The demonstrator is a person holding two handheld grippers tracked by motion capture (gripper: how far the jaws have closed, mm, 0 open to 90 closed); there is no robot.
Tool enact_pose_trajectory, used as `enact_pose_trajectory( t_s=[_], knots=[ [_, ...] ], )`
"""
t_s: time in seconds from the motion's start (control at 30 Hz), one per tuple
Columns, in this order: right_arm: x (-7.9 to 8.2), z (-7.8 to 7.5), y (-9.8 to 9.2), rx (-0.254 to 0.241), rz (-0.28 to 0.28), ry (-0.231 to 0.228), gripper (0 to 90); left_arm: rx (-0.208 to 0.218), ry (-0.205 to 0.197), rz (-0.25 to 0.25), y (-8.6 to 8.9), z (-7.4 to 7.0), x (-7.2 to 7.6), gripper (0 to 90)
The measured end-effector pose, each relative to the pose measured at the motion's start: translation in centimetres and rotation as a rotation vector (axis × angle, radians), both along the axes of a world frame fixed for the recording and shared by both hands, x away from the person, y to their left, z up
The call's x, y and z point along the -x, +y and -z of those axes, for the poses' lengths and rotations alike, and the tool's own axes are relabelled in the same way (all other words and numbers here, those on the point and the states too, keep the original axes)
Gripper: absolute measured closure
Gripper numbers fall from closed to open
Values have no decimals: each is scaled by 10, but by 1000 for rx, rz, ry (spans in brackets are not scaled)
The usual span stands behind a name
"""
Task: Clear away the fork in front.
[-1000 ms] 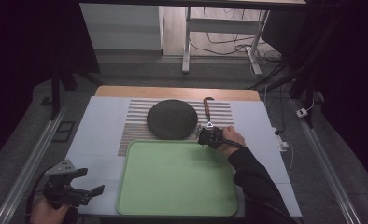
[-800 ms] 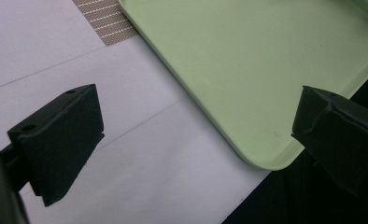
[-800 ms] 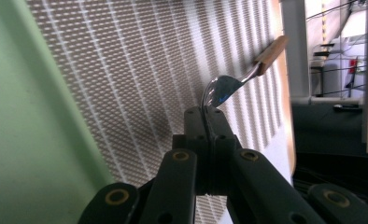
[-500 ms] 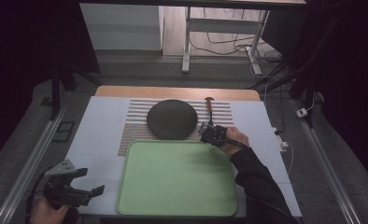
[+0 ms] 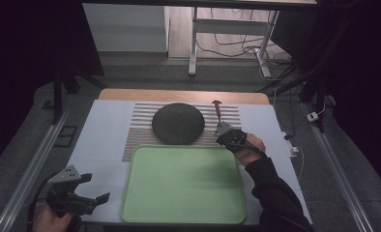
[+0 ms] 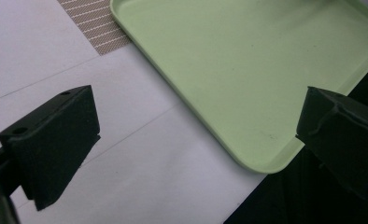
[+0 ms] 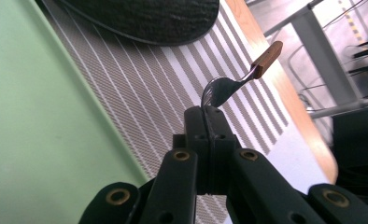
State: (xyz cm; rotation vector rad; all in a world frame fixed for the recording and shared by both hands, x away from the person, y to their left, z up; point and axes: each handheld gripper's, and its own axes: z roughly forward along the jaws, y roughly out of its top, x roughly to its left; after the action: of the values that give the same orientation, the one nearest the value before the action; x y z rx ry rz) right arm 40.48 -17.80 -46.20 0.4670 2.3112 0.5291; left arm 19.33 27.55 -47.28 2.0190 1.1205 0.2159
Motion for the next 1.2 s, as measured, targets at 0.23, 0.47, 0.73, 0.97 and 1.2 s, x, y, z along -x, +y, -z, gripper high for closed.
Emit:
enact_pose_trajectory(
  t_s=[0.23,0.47,0.73,0.97,1.2],
  knots=[
    [12,-15,-16,-156,1,50,900,-15,0,12,-4,0,-2,0],
    [30,-27,-29,-308,-20,112,900,-9,15,40,-7,-1,-5,0],
    [49,-35,-47,-447,-64,178,900,3,3,51,-9,-2,-7,0],
    [67,-38,-54,-516,-115,226,900,41,19,96,-14,-3,-14,0],
    [81,-39,-60,-561,-164,286,900,26,12,162,-28,-3,-25,0]
  ],
)
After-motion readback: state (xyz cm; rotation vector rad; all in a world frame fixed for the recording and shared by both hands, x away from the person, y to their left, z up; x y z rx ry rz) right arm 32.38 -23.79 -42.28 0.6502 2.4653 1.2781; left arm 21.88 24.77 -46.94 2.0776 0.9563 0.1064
